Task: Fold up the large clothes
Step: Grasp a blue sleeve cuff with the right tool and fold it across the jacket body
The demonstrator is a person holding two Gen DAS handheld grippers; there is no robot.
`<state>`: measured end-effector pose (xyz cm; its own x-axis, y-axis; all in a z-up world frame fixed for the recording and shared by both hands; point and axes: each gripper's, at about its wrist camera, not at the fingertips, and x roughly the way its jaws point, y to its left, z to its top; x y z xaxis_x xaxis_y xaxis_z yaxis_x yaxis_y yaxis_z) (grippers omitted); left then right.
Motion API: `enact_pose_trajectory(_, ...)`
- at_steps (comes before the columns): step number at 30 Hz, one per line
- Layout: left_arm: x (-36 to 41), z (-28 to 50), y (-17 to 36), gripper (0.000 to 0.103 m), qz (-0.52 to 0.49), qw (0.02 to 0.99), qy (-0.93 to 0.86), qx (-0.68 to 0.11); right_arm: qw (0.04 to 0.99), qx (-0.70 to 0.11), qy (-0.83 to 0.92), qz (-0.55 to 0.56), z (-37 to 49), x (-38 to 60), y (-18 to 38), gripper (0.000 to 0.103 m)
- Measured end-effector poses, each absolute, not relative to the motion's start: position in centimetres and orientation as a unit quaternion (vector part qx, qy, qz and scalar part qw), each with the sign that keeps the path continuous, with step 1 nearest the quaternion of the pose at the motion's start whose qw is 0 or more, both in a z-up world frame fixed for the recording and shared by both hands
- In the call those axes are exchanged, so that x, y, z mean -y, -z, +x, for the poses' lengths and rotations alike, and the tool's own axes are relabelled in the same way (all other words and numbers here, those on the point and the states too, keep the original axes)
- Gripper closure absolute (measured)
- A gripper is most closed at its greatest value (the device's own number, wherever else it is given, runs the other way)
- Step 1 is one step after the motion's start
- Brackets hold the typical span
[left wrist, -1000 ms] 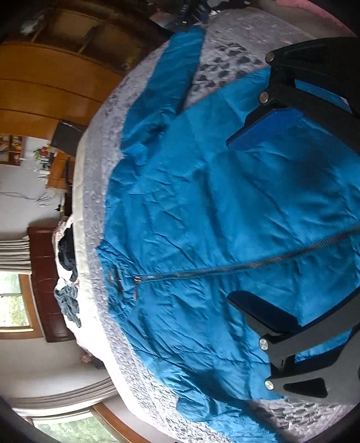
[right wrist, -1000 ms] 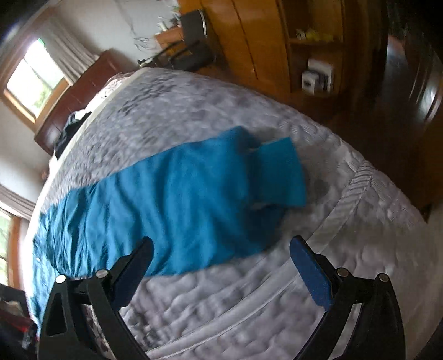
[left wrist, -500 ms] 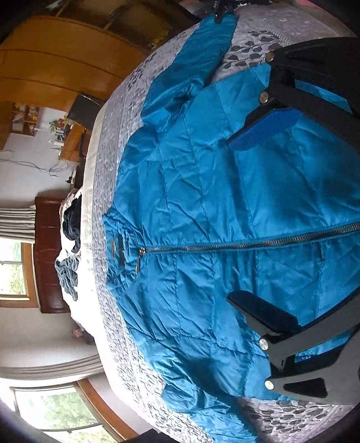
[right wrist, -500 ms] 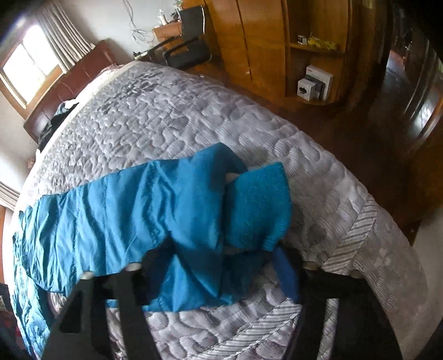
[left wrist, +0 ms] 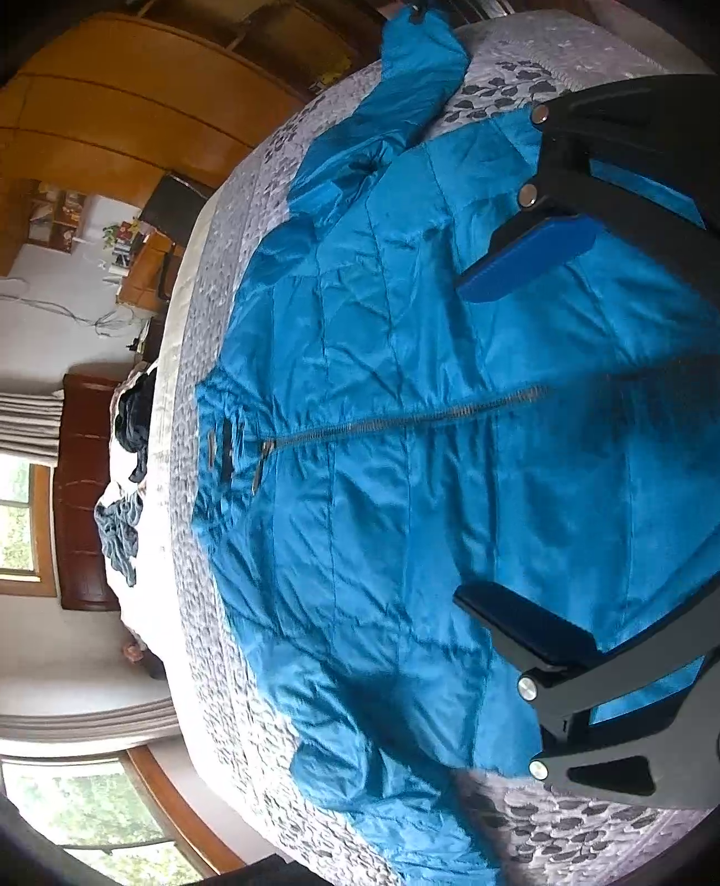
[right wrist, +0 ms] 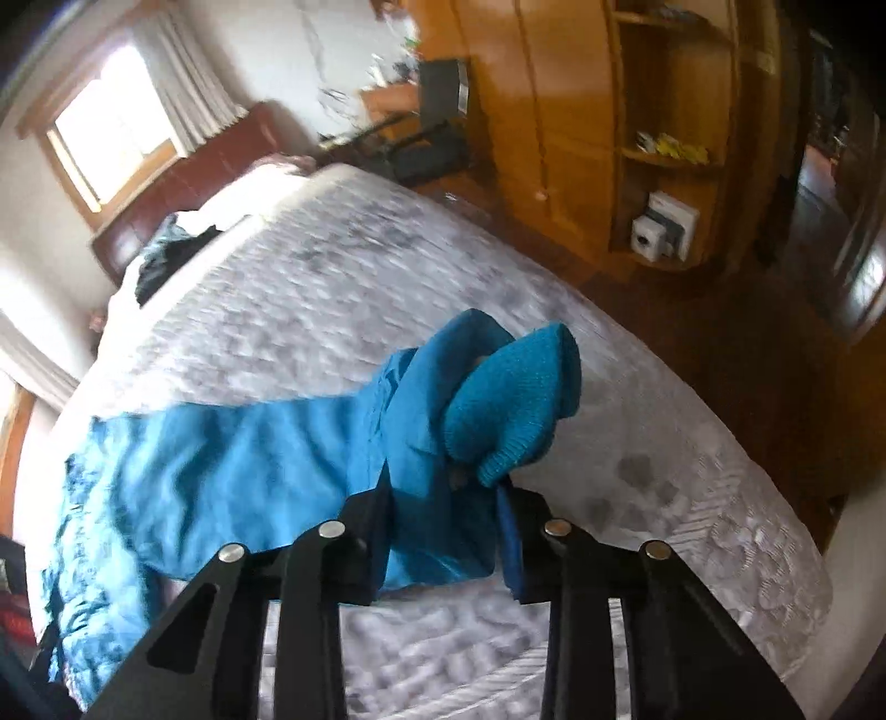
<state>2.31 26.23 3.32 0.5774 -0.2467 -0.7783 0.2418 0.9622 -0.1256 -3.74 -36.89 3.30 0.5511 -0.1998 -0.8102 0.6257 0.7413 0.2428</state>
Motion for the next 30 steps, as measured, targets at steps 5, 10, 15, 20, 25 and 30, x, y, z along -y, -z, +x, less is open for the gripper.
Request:
enact_pose_trajectory(5, -28.3, 2.3, -3.4, 0.003, -0.012, 0.891, 0.127, -0.436, 0.873, -0.388, 0.195, 0.221, -0.8, 31.4, -7.1, 0.072)
enact_pose_trajectory(10, -30.0, 2.1, -3.4, 0.003, -0.016, 0.893, 0.119, -0.434, 0.899, -0.383, 0.117, 0.176, 3.2, 24.0, -9.7, 0.073)
enact_pose_trajectory(15, -31.9, 2.1, -3.6, 0.003, -0.023, 0.897, 0.105, -0.429, 0.909, -0.388, 0.044, 0.144, 7.1, 16.8, -10.5, 0.075)
enact_pose_trajectory(20, -33.6, 2.3, -3.5, 0.003, -0.032, 0.898, 0.092, -0.430, 0.907, -0.407, -0.015, 0.110, 11.1, 9.7, -9.5, 0.075)
enact_pose_trajectory(25, -34.6, 2.6, -3.2, 0.003, -0.038, 0.897, 0.086, -0.432, 0.888, -0.447, -0.068, 0.091, 14.0, 3.8, -6.2, 0.076)
enact_pose_trajectory(30, -35.2, 2.8, -3.0, 0.003, -0.036, 0.896, 0.082, -0.434, 0.867, -0.486, -0.091, 0.065, 15.9, 0.0, -2.5, 0.076)
